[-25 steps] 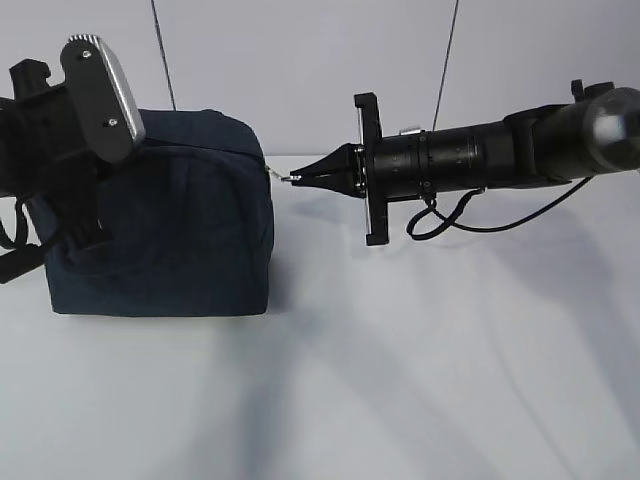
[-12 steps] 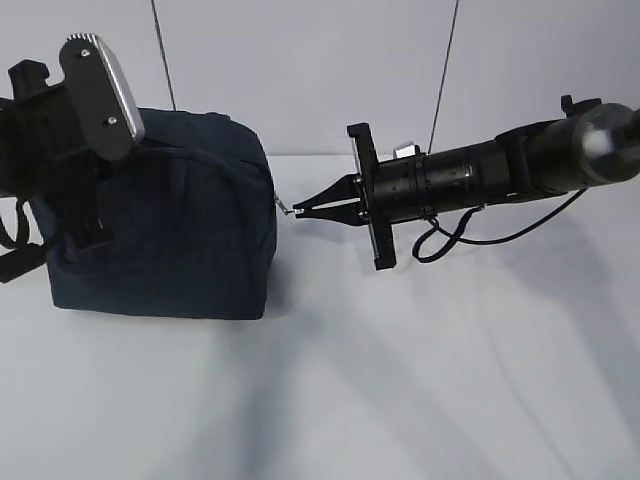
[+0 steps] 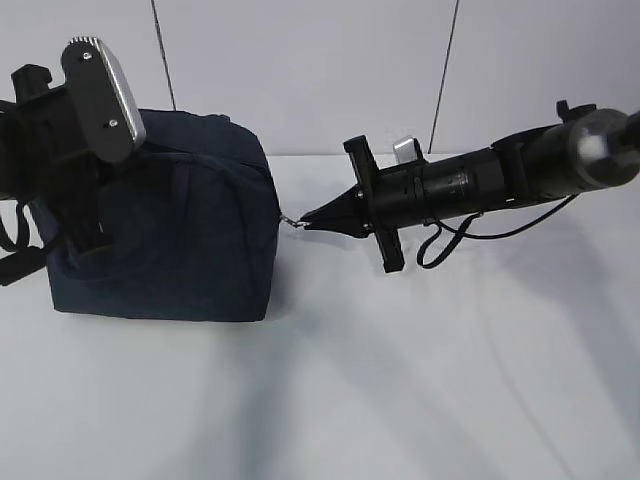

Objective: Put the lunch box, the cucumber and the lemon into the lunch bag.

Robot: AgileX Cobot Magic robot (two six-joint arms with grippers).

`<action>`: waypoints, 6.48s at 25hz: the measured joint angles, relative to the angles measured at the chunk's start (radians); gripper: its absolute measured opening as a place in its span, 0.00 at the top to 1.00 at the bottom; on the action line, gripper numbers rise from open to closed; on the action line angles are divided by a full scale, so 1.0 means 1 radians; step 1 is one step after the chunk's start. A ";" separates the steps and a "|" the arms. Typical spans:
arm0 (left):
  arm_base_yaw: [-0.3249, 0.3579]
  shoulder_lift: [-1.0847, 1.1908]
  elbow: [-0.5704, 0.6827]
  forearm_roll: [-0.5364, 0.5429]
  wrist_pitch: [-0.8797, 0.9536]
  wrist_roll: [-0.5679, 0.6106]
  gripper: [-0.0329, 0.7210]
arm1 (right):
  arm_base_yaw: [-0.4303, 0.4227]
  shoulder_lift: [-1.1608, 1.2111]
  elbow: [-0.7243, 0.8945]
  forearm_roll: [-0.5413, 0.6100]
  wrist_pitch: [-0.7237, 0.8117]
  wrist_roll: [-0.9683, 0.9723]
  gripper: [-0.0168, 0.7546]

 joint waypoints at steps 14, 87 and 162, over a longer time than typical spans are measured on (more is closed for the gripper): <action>0.000 0.000 0.000 -0.001 0.037 0.000 0.96 | 0.000 0.000 0.000 -0.037 -0.012 -0.214 1.00; 0.184 -0.215 0.000 -0.307 0.555 -0.296 0.56 | -0.002 -0.161 -0.481 -0.939 0.266 -0.626 0.64; 0.327 -1.244 0.170 0.420 1.108 -1.414 0.55 | -0.002 -1.724 0.701 -1.262 0.079 -0.032 0.64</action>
